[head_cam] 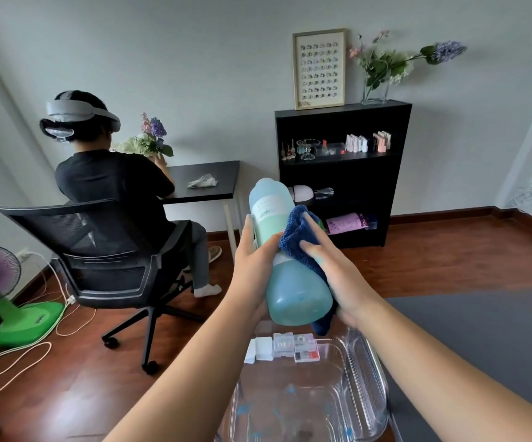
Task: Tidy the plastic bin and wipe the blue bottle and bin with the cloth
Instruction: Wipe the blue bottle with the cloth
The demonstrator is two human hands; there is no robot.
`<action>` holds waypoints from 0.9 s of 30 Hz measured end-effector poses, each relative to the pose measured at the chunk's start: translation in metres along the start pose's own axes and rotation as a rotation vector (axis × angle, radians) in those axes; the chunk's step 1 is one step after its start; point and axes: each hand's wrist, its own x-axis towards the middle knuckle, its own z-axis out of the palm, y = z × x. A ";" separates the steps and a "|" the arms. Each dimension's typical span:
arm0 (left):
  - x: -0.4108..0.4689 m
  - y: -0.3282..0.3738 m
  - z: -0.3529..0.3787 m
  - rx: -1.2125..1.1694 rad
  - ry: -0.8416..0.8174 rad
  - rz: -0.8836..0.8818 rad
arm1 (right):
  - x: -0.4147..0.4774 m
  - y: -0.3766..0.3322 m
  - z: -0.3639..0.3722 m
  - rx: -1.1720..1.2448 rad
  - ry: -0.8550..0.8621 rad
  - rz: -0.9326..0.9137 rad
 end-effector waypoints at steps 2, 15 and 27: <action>0.000 -0.002 0.001 -0.016 -0.013 -0.019 | -0.003 0.001 -0.002 -0.020 0.002 -0.011; 0.011 0.020 -0.004 0.078 0.119 0.151 | -0.018 0.010 0.009 -0.028 -0.095 -0.119; -0.010 0.001 0.006 0.475 0.012 0.249 | -0.003 0.002 -0.006 0.114 -0.061 0.054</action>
